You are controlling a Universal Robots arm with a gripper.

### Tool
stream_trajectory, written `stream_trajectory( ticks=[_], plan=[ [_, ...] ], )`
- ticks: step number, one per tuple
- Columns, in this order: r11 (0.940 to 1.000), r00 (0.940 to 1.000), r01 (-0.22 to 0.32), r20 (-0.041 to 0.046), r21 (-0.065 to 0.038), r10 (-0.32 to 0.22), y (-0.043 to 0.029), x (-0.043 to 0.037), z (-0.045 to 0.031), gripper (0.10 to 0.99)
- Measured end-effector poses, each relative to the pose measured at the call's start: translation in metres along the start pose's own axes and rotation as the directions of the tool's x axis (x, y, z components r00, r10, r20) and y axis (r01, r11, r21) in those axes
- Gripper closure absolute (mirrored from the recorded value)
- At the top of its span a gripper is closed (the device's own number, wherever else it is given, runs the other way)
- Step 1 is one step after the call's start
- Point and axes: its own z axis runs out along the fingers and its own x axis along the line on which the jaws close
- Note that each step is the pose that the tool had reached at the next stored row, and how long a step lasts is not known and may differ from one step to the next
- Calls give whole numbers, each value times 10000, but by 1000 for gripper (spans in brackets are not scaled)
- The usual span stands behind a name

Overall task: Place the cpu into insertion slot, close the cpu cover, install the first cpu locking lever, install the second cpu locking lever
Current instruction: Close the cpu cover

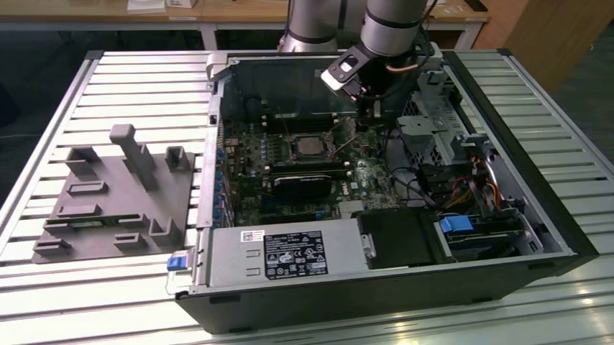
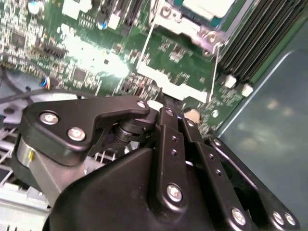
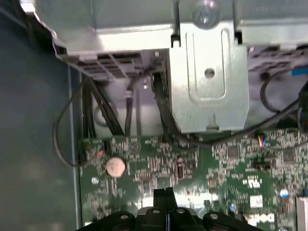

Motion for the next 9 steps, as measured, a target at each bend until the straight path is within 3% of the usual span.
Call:
stream_trajectory(
  ticks=[5, 9],
  plan=[
    [10000, 10000, -2, 7, 62, 2, 0, 0, 0, 980],
    [10000, 10000, -1, 3, 34, 1, -36, -2, 1, 980]
  ],
)
